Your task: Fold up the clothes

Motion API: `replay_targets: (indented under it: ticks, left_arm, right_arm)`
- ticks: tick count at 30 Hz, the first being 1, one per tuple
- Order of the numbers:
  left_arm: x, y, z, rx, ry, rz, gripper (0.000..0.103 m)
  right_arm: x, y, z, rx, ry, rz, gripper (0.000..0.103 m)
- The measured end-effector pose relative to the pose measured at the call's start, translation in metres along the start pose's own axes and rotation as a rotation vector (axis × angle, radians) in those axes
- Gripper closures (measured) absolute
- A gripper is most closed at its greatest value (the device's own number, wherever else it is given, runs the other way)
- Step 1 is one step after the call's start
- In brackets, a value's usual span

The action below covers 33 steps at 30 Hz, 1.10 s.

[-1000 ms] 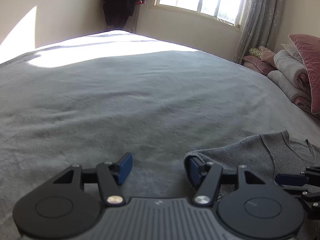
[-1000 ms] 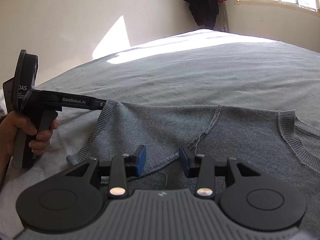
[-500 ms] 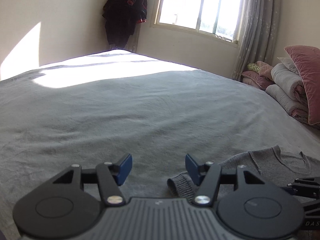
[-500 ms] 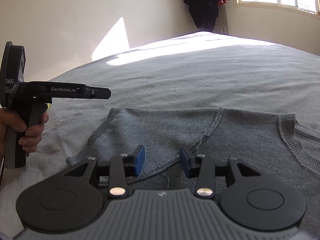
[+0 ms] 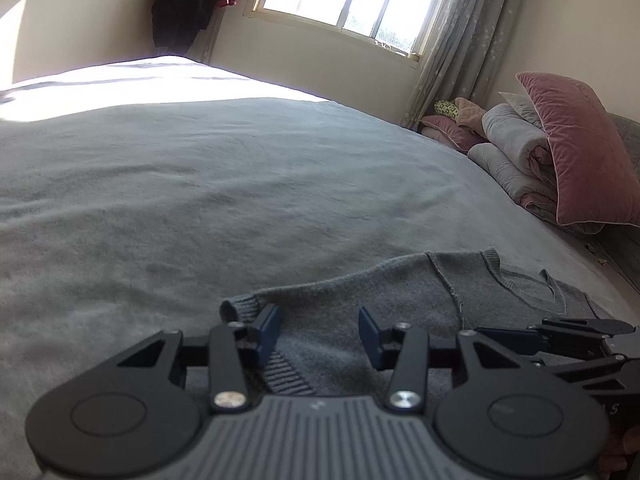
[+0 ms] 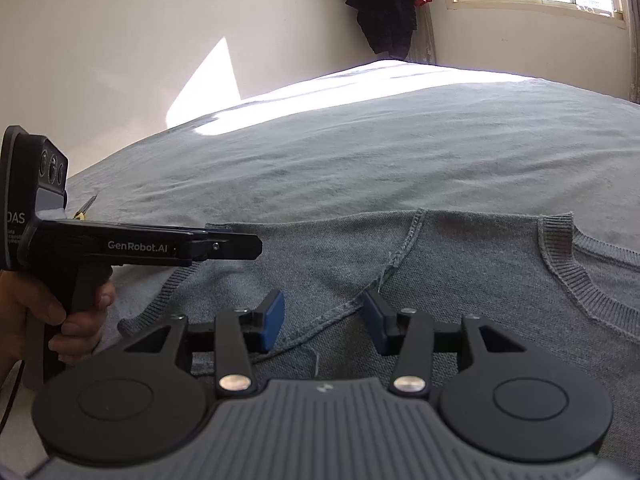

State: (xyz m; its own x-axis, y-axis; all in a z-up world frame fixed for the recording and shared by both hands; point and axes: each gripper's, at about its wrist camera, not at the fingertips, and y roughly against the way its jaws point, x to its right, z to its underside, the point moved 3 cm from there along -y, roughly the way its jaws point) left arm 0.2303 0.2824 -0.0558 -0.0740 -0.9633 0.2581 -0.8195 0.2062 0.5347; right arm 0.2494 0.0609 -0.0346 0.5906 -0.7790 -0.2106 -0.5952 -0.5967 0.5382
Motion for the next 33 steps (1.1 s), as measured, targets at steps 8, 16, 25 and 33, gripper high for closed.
replay_targets:
  ticks: [8, 16, 25, 33]
  left_arm:
    - [0.058, 0.045, 0.000, -0.019, 0.006, 0.091, 0.048]
    - [0.146, 0.071, 0.056, -0.164, -0.082, 0.155, 0.045]
    - [0.211, 0.106, 0.137, -0.203, -0.313, 0.153, 0.040]
    - [0.247, 0.103, 0.112, -0.181, -0.348, 0.182, 0.040]
  right_arm:
    - [0.030, 0.096, 0.032, -0.013, -0.007, 0.150, 0.043]
    - [0.056, 0.193, 0.094, -0.088, -0.054, 0.298, 0.035]
    - [0.087, 0.260, 0.143, -0.073, -0.086, 0.345, 0.032]
    - [0.144, 0.285, 0.133, 0.011, -0.244, 0.476, 0.032]
